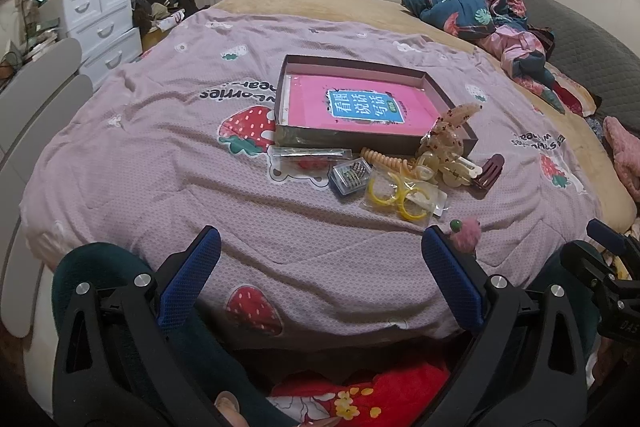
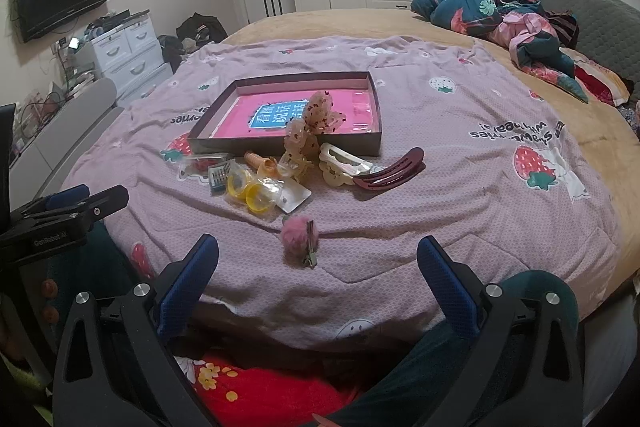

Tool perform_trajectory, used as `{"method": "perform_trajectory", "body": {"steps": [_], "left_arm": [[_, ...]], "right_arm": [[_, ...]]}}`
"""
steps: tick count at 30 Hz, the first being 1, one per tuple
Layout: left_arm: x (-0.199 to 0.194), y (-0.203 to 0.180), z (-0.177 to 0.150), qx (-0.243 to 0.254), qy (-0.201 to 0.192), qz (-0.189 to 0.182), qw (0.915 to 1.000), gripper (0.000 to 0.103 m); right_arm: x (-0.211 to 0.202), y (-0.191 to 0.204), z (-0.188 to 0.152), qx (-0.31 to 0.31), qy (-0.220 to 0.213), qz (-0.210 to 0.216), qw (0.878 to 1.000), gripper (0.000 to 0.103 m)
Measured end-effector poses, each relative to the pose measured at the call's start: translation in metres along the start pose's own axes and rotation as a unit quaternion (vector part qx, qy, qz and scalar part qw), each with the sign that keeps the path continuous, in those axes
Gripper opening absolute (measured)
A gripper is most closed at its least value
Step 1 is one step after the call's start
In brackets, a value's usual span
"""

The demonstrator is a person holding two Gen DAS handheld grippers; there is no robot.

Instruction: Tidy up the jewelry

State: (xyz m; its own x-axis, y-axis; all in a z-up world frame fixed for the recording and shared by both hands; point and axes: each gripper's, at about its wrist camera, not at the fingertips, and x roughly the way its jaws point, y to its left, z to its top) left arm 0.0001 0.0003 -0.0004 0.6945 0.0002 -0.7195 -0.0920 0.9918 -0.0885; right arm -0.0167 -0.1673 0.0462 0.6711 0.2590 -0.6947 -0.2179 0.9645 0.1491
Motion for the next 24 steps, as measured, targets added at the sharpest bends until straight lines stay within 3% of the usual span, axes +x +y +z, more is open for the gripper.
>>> {"method": "perform_trajectory", "body": {"steps": [24], "left_arm": [[-0.0001,-0.0010,-0.0005,0.003,-0.002,0.002,1.0000,0.094]], "right_arm": [[-0.0014,0.0002,-0.0004,0.000,-0.002,0.001,1.000,0.099]]}}
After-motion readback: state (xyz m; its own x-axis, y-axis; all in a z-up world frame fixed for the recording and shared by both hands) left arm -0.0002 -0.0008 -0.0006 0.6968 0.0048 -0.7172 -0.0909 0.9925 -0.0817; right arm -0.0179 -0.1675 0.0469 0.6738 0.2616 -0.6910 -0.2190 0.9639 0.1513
